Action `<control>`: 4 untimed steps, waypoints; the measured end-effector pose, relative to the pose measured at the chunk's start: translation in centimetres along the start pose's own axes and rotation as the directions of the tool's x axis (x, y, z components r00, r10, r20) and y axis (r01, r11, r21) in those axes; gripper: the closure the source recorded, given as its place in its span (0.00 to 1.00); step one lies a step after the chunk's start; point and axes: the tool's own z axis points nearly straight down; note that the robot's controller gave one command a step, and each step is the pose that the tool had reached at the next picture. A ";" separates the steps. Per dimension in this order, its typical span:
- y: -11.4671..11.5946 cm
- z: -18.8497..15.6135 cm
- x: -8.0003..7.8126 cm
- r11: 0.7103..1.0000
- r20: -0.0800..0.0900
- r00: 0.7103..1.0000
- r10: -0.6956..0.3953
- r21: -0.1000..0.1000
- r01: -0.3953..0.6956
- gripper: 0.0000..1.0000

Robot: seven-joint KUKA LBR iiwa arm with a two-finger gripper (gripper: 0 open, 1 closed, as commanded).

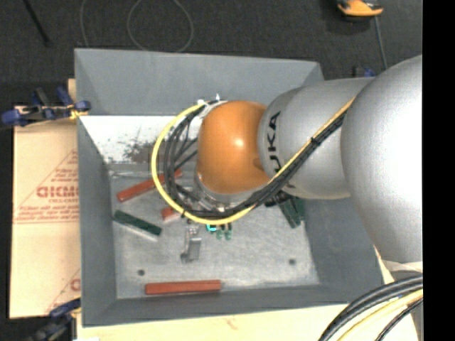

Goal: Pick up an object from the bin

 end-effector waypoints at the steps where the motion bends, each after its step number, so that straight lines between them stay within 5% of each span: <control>1: -2.0 6.6 -6.8 0.999 0.009 0.999 0.044 0.000 -0.044 0.00; 2: -1.9 6.1 -6.7 0.999 0.011 0.999 0.044 -0.002 -0.044 1.00; 3: -6.3 -7.5 -3.2 1.000 0.016 1.000 -0.014 0.001 0.014 1.00; 4: -6.2 -7.0 -3.1 1.000 0.009 1.000 -0.014 0.000 0.014 0.00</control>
Offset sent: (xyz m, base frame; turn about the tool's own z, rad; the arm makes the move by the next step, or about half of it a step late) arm 0.0653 -0.0178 -0.0631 0.0412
